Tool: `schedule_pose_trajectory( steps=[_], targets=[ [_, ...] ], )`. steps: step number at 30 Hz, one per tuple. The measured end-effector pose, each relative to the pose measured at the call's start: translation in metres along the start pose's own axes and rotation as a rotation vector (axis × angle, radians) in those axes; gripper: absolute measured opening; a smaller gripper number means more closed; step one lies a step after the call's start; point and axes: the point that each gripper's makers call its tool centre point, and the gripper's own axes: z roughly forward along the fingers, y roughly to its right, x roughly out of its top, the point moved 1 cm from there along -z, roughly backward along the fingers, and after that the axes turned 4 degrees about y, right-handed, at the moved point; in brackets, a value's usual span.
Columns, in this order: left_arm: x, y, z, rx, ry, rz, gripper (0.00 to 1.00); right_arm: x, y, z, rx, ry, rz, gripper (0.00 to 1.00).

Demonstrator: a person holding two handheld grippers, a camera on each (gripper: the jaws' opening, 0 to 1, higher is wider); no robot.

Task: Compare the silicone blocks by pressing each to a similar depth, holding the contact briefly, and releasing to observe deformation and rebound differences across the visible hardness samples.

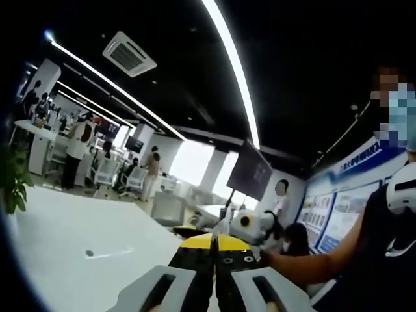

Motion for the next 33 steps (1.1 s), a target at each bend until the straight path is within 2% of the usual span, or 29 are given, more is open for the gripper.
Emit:
schedule_pose_trajectory(
  steps=[9, 14, 28, 33],
  targets=[
    [-0.005, 0.003, 0.009, -0.013, -0.009, -0.008, 0.00, -0.005, 0.007, -0.017, -0.051, -0.005, -0.001, 0.97],
    [-0.011, 0.000, 0.016, 0.001, 0.017, -0.037, 0.00, -0.016, 0.011, -0.033, -0.093, -0.018, 0.004, 0.97],
    [-0.043, -0.009, 0.033, 0.008, -0.009, -0.096, 0.00, -0.036, 0.019, -0.081, -0.195, -0.045, 0.013, 0.97],
    [-0.054, -0.010, 0.039, 0.016, -0.012, -0.130, 0.00, -0.051, 0.021, -0.100, -0.234, -0.065, 0.021, 0.97]
  ],
)
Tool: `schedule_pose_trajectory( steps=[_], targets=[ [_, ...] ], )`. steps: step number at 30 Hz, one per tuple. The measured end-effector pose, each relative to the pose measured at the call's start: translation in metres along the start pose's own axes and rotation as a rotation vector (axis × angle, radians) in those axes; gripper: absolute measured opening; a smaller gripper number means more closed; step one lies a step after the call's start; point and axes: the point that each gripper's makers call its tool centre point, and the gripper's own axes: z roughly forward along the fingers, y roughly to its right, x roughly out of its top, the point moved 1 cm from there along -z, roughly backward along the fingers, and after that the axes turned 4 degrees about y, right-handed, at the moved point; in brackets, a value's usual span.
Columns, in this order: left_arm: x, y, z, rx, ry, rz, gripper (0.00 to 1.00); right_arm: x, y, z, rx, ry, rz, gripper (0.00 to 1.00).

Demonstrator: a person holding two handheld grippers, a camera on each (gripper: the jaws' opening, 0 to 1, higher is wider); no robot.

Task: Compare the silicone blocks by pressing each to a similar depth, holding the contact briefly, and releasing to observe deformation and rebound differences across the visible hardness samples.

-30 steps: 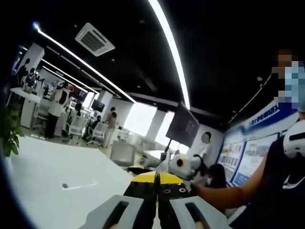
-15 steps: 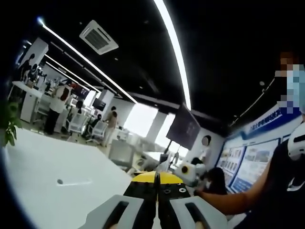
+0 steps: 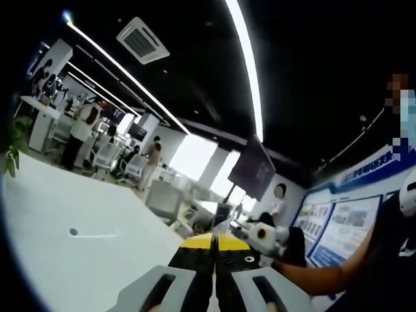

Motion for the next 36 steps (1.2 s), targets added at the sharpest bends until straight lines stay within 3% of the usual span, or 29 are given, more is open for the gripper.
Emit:
schedule_pose_trajectory(
  steps=[5, 16, 22, 26, 36],
  targets=[
    [-0.014, 0.002, 0.008, -0.005, -0.010, -0.024, 0.00, -0.024, 0.005, -0.019, -0.040, -0.037, 0.033, 0.97],
    [-0.039, 0.004, 0.020, -0.009, -0.027, -0.063, 0.00, -0.049, 0.004, -0.056, -0.109, -0.056, 0.048, 0.97],
    [-0.063, 0.004, 0.025, -0.018, -0.036, -0.155, 0.00, -0.066, 0.007, -0.066, -0.137, -0.079, 0.065, 0.97],
    [-0.080, 0.000, 0.028, -0.005, -0.064, -0.171, 0.00, -0.073, 0.006, -0.068, -0.147, -0.091, 0.069, 0.97],
    [-0.105, -0.011, 0.031, 0.009, -0.102, -0.214, 0.00, -0.083, 0.007, -0.076, -0.165, -0.101, 0.095, 0.97]
  ],
)
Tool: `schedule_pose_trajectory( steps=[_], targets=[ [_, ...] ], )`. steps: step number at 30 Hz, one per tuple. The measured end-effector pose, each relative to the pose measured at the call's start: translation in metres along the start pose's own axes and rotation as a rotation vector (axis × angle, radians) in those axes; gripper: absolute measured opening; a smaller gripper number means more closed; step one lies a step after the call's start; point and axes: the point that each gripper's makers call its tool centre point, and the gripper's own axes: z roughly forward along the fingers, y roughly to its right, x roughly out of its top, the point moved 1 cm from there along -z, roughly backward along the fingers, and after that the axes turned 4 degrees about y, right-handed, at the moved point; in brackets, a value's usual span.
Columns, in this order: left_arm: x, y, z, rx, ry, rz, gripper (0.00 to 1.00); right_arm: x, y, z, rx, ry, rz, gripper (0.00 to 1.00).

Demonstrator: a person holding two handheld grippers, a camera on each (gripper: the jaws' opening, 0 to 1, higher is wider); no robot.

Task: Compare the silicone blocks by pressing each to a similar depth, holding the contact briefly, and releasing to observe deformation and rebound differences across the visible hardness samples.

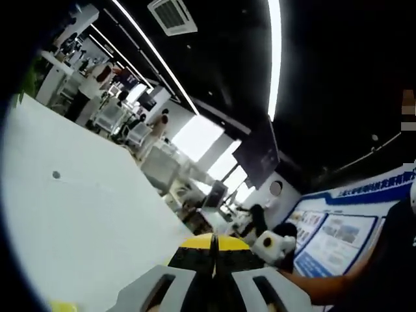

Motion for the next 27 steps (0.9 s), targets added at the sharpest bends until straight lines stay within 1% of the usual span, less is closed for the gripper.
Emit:
schedule_pose_trajectory(
  steps=[4, 8, 9, 11, 18, 19, 23, 27],
  targets=[
    [-0.009, -0.009, 0.002, 0.013, -0.013, -0.011, 0.00, -0.002, 0.000, -0.001, -0.003, -0.003, 0.013, 0.97],
    [-0.018, -0.017, 0.004, 0.006, -0.009, -0.062, 0.00, -0.005, -0.001, -0.002, -0.001, -0.005, 0.023, 0.97],
    [-0.019, -0.019, 0.004, 0.009, -0.004, -0.090, 0.00, -0.007, 0.000, -0.002, -0.001, -0.007, 0.025, 0.97],
    [-0.024, -0.025, 0.004, 0.015, -0.004, -0.105, 0.00, -0.009, 0.001, -0.003, -0.004, -0.008, 0.026, 0.97],
    [-0.046, -0.035, 0.008, 0.029, -0.035, -0.143, 0.00, -0.014, 0.001, -0.009, -0.019, -0.014, 0.039, 0.97],
    [-0.049, -0.036, 0.009, 0.030, -0.040, -0.162, 0.00, -0.015, 0.001, -0.010, -0.020, -0.014, 0.042, 0.97],
    [-0.059, -0.035, 0.013, 0.029, -0.059, -0.153, 0.00, -0.016, 0.001, -0.012, -0.024, -0.016, 0.048, 0.97],
    [-0.070, -0.040, 0.015, 0.039, -0.073, -0.145, 0.00, -0.016, 0.001, -0.015, -0.030, -0.014, 0.056, 0.97]
  ],
)
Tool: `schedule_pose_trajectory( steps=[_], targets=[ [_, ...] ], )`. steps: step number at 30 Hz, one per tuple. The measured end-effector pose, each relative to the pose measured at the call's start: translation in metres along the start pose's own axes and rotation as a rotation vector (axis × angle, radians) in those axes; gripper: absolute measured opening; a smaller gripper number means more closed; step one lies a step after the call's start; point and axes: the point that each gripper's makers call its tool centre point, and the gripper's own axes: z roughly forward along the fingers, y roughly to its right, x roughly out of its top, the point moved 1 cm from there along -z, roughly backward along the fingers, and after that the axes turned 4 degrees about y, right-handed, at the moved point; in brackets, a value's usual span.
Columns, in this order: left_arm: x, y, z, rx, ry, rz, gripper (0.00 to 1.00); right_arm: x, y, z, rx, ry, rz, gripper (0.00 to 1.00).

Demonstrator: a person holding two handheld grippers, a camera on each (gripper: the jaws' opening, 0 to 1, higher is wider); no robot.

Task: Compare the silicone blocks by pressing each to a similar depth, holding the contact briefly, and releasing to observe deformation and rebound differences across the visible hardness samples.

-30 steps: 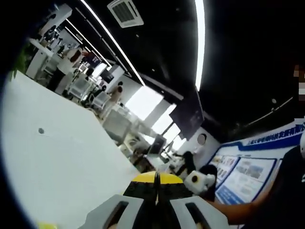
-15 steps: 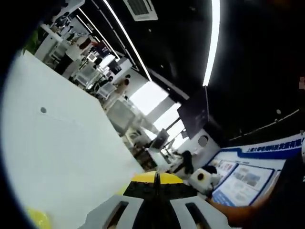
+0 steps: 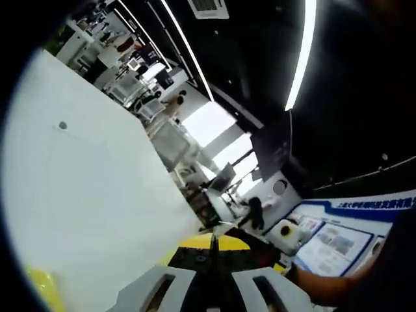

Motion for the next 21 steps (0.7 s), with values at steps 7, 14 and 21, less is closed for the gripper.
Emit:
schedule_pose_trajectory(
  steps=[7, 14, 21],
  targets=[
    [-0.021, -0.025, 0.001, 0.049, -0.014, -0.050, 0.00, -0.008, -0.001, -0.002, -0.007, -0.014, 0.008, 0.97],
    [-0.036, -0.040, 0.004, 0.077, -0.027, -0.087, 0.00, -0.027, 0.002, -0.003, -0.017, -0.043, 0.032, 0.97],
    [-0.048, -0.055, 0.004, 0.107, -0.031, -0.146, 0.00, -0.031, 0.001, -0.005, -0.018, -0.051, 0.045, 0.97]
  ],
)
